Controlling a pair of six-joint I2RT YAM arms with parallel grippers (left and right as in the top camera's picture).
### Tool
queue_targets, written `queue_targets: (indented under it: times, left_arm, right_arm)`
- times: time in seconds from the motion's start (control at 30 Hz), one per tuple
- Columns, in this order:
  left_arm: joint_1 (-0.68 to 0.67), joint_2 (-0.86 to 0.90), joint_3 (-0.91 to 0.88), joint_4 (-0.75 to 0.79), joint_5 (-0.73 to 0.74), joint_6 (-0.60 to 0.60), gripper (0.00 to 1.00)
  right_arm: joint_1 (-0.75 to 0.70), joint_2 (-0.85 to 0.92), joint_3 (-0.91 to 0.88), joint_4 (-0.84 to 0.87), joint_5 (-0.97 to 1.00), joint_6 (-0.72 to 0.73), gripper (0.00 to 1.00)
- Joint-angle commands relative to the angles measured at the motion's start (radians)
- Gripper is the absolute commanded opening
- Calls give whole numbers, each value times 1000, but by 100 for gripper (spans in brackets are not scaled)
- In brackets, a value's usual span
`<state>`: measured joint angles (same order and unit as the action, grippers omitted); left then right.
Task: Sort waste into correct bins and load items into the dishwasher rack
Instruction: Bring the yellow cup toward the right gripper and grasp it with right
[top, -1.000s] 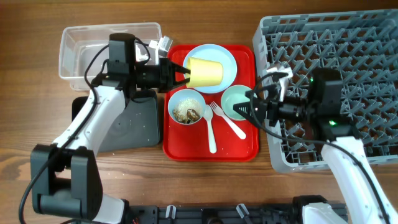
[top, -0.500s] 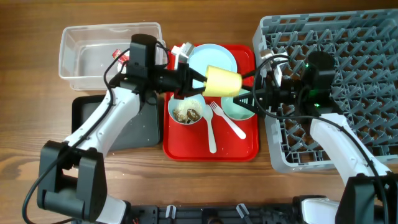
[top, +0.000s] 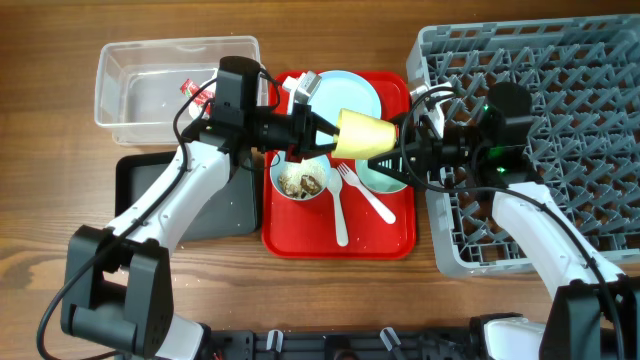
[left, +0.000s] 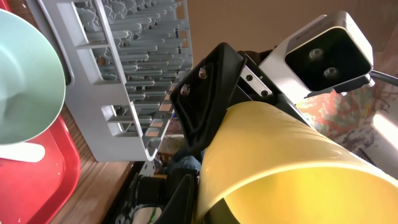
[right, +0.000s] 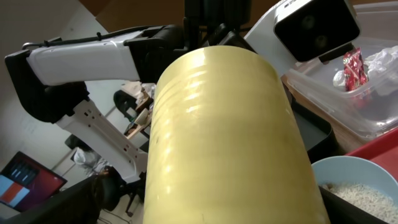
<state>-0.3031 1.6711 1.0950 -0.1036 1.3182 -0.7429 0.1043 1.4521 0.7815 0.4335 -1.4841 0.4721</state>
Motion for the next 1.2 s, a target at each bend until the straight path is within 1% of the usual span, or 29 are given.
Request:
queue_targets:
  times: [0.0, 0.07, 0.23, 0.3, 0.37, 0.5, 0.63, 0.73, 0.83, 0.9, 1.03, 1.07, 1.1, 1.17]
  left_arm:
    - [-3, 7, 6, 3, 1, -6, 4]
    - [-3, 7, 6, 3, 1, -7, 4]
    - [-3, 7, 6, 3, 1, -7, 4]
    - [-3, 7, 6, 3, 1, -7, 4]
    - [-3, 7, 6, 3, 1, -7, 4]
    - [-3, 7, 6, 3, 1, -7, 4]
    - [-3, 7, 6, 3, 2, -7, 4]
    - [-3, 7, 6, 3, 1, -7, 4]
    - [-8, 7, 6, 3, 2, -7, 4]
    - [-14, 7, 6, 3, 1, -7, 4]
    - [-14, 7, 6, 3, 1, -7, 4]
    - [-14, 7, 6, 3, 1, -7, 4]
    - [-14, 7, 6, 3, 1, -7, 4]
    - [-14, 7, 6, 3, 1, -7, 4]
  right_arm:
    - [3, 5, 17, 31, -1, 29, 95]
    - [3, 5, 17, 50, 2, 42, 94]
    - [3, 5, 17, 53, 9, 55, 86]
    - [4, 5, 17, 53, 9, 55, 84]
    - [4, 5, 17, 53, 10, 55, 79]
    - [4, 5, 17, 53, 24, 56, 75]
    - [4, 5, 17, 63, 24, 56, 77]
    - [4, 5, 17, 109, 24, 92, 76]
    - [4, 5, 17, 162, 23, 135, 73]
    - [4, 5, 17, 163, 18, 134, 71]
    - [4, 5, 17, 157, -6, 135, 70]
    - [4, 5, 17, 156, -8, 135, 71]
    - [4, 5, 17, 156, -11, 145, 74]
    - [4, 5, 17, 157, -11, 157, 75]
